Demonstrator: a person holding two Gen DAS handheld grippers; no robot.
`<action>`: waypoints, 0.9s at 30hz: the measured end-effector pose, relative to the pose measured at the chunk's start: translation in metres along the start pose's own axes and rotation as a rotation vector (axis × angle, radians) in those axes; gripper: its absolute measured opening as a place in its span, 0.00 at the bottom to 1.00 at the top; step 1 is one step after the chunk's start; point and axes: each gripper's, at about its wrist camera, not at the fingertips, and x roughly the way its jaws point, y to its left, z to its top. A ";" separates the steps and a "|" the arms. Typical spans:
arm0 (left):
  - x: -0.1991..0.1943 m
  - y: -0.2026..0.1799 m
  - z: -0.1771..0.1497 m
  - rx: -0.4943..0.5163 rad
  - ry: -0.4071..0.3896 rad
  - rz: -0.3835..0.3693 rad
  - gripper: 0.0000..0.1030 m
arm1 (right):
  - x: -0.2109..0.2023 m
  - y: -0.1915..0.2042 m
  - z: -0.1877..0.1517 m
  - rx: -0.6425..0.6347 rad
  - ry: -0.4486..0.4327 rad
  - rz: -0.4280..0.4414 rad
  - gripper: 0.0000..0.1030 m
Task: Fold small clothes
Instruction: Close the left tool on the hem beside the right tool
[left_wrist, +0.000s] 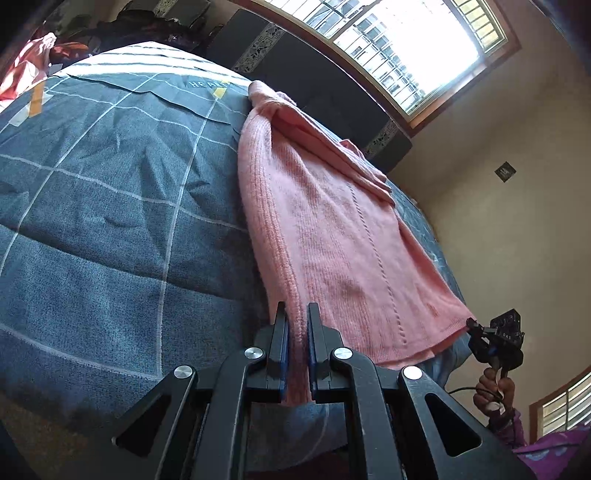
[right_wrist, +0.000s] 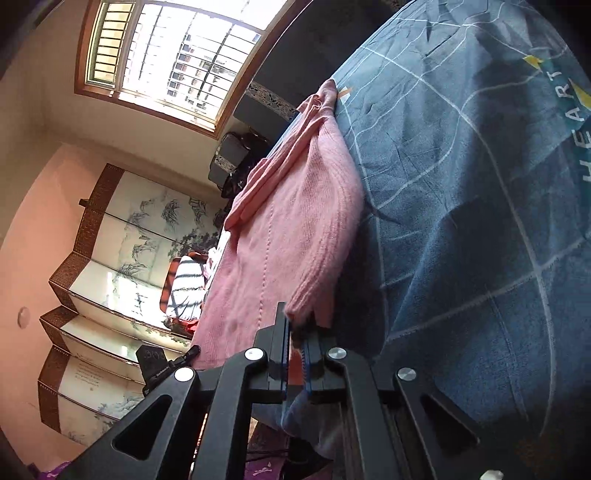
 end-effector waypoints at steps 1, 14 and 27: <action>0.000 0.001 -0.001 0.006 -0.005 0.012 0.08 | 0.000 0.001 0.001 -0.031 -0.002 -0.056 0.06; -0.009 0.035 0.036 -0.054 -0.068 0.047 0.76 | 0.003 -0.013 0.052 -0.130 0.025 -0.209 0.54; 0.049 0.005 0.034 0.088 0.174 -0.003 0.38 | 0.063 -0.012 0.019 -0.153 0.231 -0.167 0.09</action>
